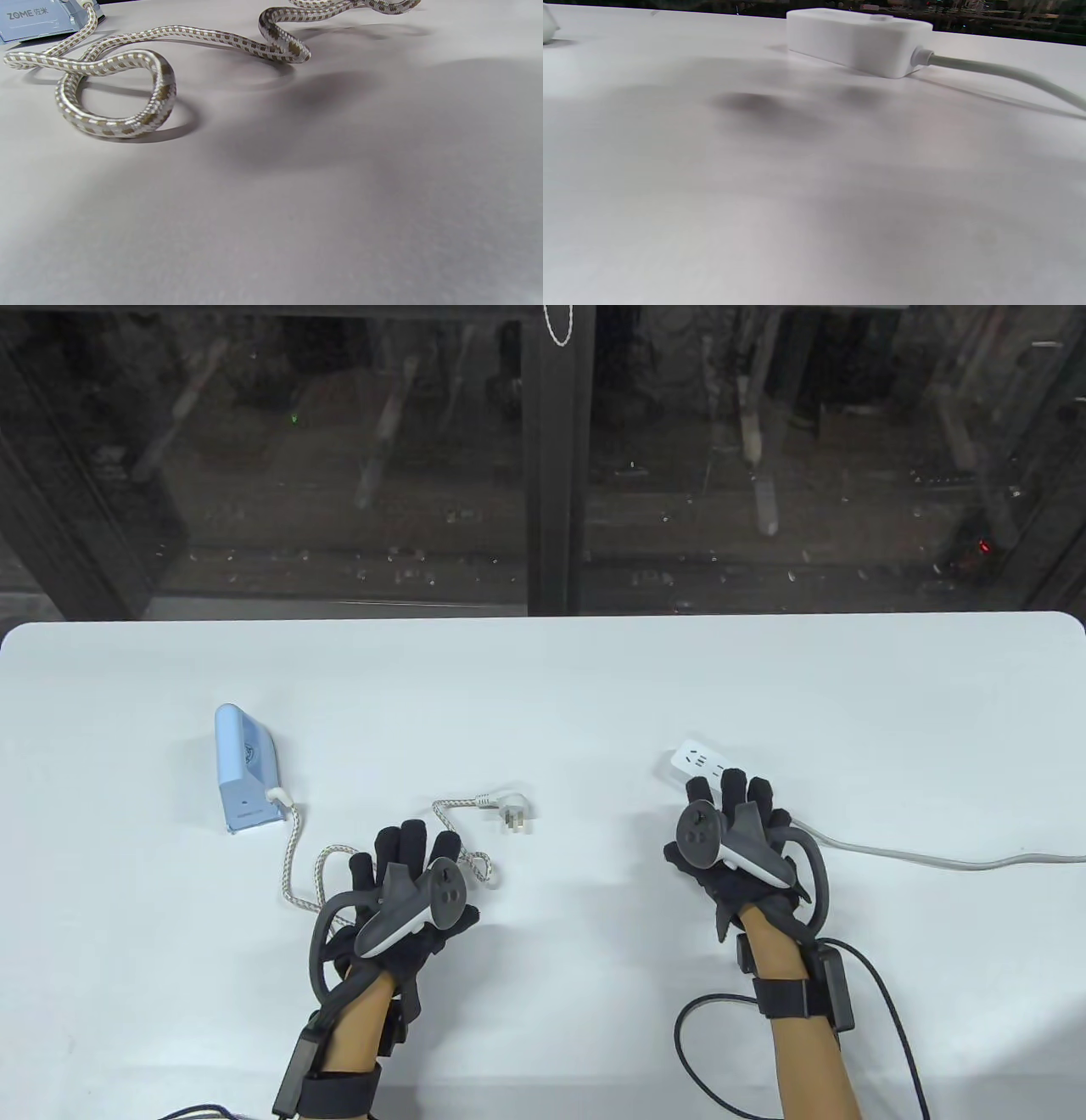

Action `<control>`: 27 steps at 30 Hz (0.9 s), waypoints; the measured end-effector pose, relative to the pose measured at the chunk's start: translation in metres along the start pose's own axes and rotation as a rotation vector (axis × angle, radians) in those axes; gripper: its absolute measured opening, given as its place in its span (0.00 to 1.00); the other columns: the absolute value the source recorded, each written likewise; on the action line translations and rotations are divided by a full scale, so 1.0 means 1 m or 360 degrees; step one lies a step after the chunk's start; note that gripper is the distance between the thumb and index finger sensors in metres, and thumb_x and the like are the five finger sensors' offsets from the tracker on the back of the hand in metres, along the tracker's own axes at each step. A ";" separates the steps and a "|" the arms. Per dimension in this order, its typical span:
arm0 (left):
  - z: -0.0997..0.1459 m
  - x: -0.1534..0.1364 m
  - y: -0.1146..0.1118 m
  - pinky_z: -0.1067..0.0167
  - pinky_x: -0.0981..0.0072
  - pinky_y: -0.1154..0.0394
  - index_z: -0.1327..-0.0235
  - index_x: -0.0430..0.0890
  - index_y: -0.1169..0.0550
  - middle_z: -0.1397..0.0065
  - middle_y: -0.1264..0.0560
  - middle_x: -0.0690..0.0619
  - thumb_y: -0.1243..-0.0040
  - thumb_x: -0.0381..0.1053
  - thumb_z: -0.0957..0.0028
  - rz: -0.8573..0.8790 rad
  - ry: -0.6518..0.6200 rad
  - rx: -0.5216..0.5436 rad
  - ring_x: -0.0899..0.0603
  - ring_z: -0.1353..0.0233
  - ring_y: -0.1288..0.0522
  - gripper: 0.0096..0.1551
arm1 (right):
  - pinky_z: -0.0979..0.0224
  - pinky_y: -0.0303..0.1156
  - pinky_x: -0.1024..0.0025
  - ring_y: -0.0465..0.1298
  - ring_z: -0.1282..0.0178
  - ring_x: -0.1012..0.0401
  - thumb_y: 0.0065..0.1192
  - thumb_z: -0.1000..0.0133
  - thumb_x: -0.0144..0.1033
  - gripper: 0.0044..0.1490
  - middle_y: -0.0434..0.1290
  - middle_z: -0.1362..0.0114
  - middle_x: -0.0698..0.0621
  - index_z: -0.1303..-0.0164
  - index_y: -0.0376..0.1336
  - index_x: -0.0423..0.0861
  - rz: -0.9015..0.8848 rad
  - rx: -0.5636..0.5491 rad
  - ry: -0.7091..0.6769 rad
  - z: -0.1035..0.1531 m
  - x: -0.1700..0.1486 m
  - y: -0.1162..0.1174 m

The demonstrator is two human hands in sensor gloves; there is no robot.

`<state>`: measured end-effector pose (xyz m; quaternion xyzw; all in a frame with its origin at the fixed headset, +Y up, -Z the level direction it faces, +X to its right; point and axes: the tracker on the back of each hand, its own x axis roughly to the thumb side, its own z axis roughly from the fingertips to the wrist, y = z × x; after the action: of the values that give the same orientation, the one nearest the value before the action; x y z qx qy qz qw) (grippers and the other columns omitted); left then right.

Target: Plug the electric iron into the power strip

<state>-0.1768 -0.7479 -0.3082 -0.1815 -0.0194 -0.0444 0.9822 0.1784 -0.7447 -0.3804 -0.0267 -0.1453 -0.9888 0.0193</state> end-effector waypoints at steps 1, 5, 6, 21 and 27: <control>0.000 0.000 0.001 0.20 0.37 0.67 0.25 0.63 0.72 0.19 0.79 0.50 0.70 0.73 0.53 0.0005 -0.0003 0.0000 0.37 0.17 0.76 0.50 | 0.22 0.40 0.27 0.28 0.20 0.29 0.41 0.40 0.59 0.55 0.19 0.16 0.31 0.20 0.20 0.50 -0.0008 0.0019 0.0021 -0.006 -0.002 -0.003; -0.001 0.000 0.000 0.20 0.37 0.67 0.25 0.63 0.72 0.19 0.79 0.50 0.70 0.73 0.53 0.0009 -0.0003 -0.0013 0.37 0.17 0.76 0.50 | 0.22 0.39 0.27 0.26 0.20 0.29 0.41 0.40 0.59 0.57 0.17 0.18 0.31 0.23 0.16 0.50 -0.0070 0.0123 0.0112 -0.027 -0.012 -0.008; -0.001 0.001 0.000 0.20 0.37 0.67 0.25 0.63 0.72 0.19 0.79 0.50 0.70 0.73 0.53 0.0006 -0.0002 -0.0016 0.37 0.17 0.76 0.50 | 0.22 0.38 0.27 0.26 0.21 0.29 0.42 0.40 0.59 0.57 0.16 0.18 0.31 0.24 0.15 0.50 -0.0078 0.0152 0.0150 -0.032 -0.015 -0.008; -0.001 0.006 0.001 0.20 0.37 0.65 0.25 0.62 0.72 0.18 0.78 0.49 0.70 0.73 0.53 0.0028 -0.0052 -0.0037 0.36 0.17 0.75 0.50 | 0.24 0.64 0.43 0.61 0.24 0.44 0.59 0.45 0.50 0.56 0.51 0.18 0.41 0.17 0.34 0.46 -0.0107 0.0072 0.0363 -0.066 -0.039 0.000; -0.003 0.005 0.001 0.20 0.37 0.65 0.25 0.62 0.72 0.18 0.77 0.49 0.70 0.72 0.53 0.0043 -0.0030 -0.0025 0.37 0.17 0.74 0.50 | 0.28 0.70 0.46 0.67 0.28 0.43 0.64 0.47 0.50 0.53 0.57 0.20 0.40 0.17 0.44 0.48 -0.0076 -0.0049 0.0150 -0.045 -0.027 -0.017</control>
<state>-0.1714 -0.7489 -0.3112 -0.1900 -0.0257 -0.0296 0.9810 0.2022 -0.7406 -0.4297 0.0231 -0.1296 -0.9913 0.0021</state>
